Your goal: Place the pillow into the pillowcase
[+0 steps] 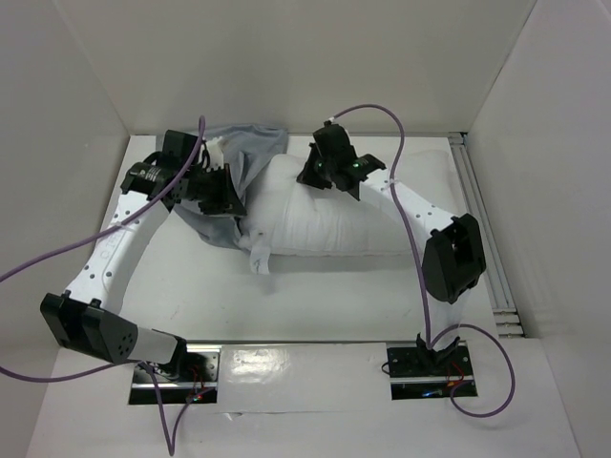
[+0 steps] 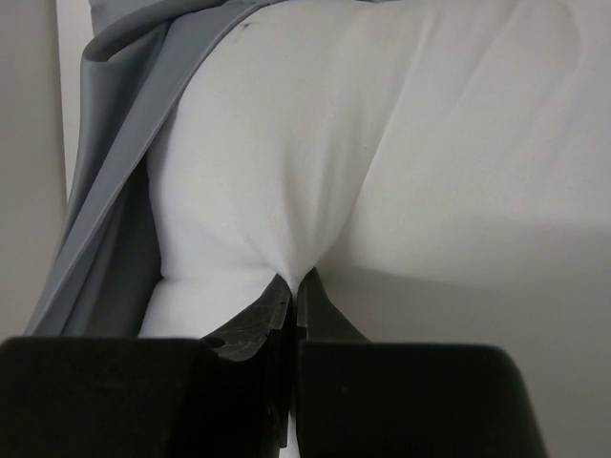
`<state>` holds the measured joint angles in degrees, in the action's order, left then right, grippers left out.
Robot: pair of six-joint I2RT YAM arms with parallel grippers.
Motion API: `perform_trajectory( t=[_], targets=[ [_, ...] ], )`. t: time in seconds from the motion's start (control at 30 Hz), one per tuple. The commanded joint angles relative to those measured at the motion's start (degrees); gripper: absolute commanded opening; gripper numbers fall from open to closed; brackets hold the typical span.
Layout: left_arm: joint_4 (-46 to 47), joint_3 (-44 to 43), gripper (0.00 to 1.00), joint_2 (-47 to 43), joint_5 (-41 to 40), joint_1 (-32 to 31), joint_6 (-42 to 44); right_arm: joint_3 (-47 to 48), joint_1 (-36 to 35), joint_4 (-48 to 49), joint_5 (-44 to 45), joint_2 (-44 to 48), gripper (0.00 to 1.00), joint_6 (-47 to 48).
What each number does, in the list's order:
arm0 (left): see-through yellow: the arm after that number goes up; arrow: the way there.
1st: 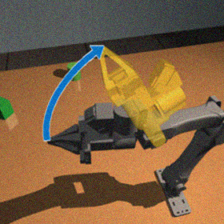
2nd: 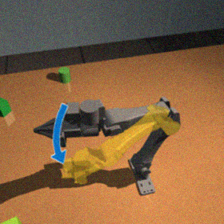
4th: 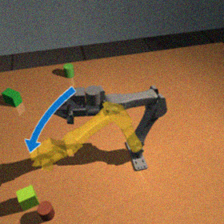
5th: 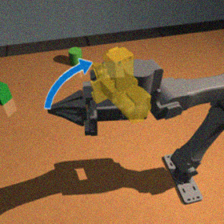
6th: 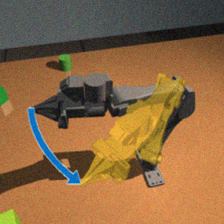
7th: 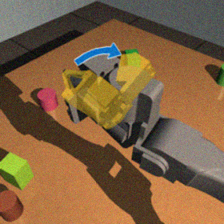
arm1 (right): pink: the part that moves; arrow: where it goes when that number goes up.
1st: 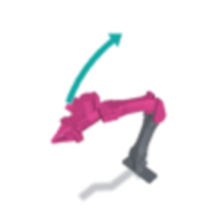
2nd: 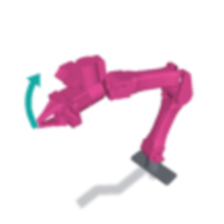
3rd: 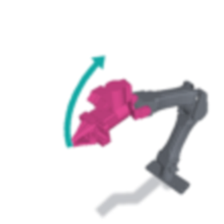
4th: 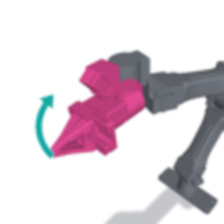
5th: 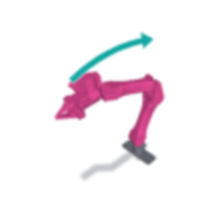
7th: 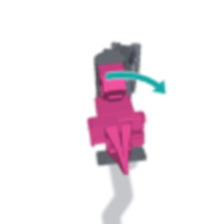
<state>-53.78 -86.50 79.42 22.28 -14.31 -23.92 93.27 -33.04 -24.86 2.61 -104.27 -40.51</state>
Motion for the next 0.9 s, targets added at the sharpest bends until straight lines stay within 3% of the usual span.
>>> perform_trajectory(
  t=[0.0, 0.33, 0.57, 0.8, 0.87],
  targets=[
    [-2.55, -0.07, 0.0, -1.37, -0.39, -0.11, 2.03, 0.5, 1.3, 8.51, 1.26, 0.21, 0.0, -3.52],
    [-4.76, 4.76, 0.0, -4.01, -1.01, -0.11, 4.5, 4.72, 4.56, 7.9, -0.77, -1.81, 0.0, -6.94],
    [-4.76, 2.04, 0.0, -4.01, 5.04, -0.64, 4.5, 9.37, -0.8, 3.95, 9.85, -10.5, 0.0, -9.93],
    [-4.15, 2.64, 0.0, -1.38, 2.51, -4.76, 3.36, 11.05, -5.02, 2.8, 17.24, -13.24, 0.0, -19.24],
    [-3.61, 5.02, 0.0, -0.76, -0.3, -6.17, 1.61, 7.82, -5.81, 4.98, 17.78, -11.67, 0.0, -23.02]
  ],
)
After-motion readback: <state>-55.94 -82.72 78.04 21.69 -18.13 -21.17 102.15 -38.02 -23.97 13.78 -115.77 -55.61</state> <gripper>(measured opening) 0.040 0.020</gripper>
